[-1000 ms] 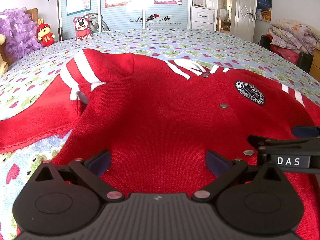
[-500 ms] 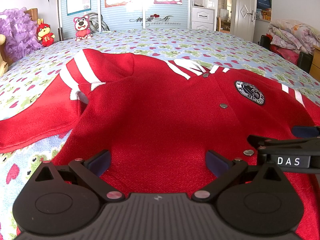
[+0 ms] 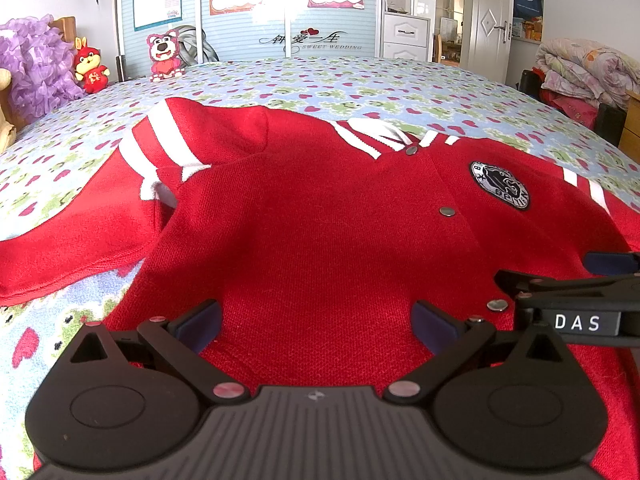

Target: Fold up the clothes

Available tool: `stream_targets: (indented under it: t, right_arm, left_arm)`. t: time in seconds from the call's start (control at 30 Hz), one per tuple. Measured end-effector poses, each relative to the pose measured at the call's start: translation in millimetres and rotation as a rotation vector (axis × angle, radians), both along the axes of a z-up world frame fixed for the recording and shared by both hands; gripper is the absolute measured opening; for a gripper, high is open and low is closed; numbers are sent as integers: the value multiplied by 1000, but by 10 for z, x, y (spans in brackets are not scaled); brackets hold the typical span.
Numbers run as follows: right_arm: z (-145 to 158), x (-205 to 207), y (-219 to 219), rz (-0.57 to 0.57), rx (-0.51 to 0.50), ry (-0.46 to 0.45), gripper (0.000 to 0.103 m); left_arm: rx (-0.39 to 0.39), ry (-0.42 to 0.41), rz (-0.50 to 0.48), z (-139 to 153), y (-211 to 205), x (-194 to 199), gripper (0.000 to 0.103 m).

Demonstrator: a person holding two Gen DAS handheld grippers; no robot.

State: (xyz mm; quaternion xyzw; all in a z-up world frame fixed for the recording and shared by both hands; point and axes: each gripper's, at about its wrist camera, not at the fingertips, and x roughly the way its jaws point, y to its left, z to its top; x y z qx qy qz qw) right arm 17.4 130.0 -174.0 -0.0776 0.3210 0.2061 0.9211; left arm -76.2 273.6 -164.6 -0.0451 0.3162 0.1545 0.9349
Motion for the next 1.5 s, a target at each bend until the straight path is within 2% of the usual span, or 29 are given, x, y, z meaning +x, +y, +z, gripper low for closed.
stream_targets:
  t: [1.5]
  right_arm:
    - [-3, -17, -12, 0, -2, 0, 101]
  left_arm:
    - [2, 0, 0, -1, -17, -52, 103]
